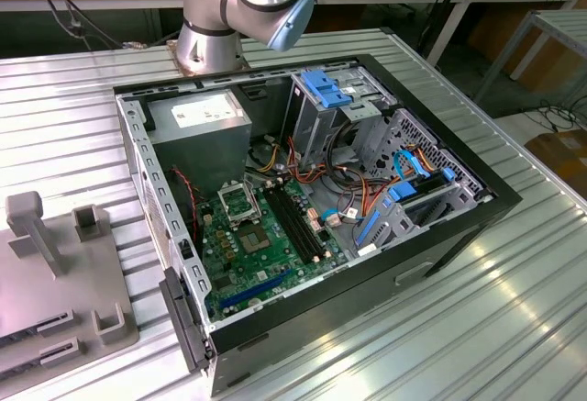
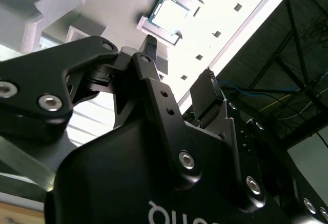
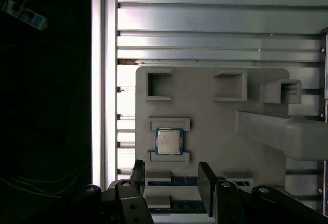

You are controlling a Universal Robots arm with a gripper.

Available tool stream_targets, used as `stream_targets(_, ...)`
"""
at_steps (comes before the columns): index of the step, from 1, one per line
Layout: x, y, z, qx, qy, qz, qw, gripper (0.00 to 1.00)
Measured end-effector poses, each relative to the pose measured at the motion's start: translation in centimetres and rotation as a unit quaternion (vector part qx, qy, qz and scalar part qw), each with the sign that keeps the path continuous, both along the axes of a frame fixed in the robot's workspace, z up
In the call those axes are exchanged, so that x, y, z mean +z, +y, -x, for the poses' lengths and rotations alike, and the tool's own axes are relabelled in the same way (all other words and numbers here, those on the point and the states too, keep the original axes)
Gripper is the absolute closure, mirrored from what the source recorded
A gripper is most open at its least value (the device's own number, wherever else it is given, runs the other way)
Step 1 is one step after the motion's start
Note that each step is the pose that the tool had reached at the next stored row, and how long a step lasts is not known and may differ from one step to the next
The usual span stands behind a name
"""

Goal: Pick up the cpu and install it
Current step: 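Pick up the cpu and move it towards the insertion slot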

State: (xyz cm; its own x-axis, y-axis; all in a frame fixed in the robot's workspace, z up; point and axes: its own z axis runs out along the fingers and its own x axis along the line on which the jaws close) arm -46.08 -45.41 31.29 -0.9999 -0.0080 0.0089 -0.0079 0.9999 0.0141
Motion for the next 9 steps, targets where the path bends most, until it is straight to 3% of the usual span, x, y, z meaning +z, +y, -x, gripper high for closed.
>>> stream_targets(9, -0.09, 0.0, 0.0, 0.0, 0.0, 0.0, 1.0, 0.46)
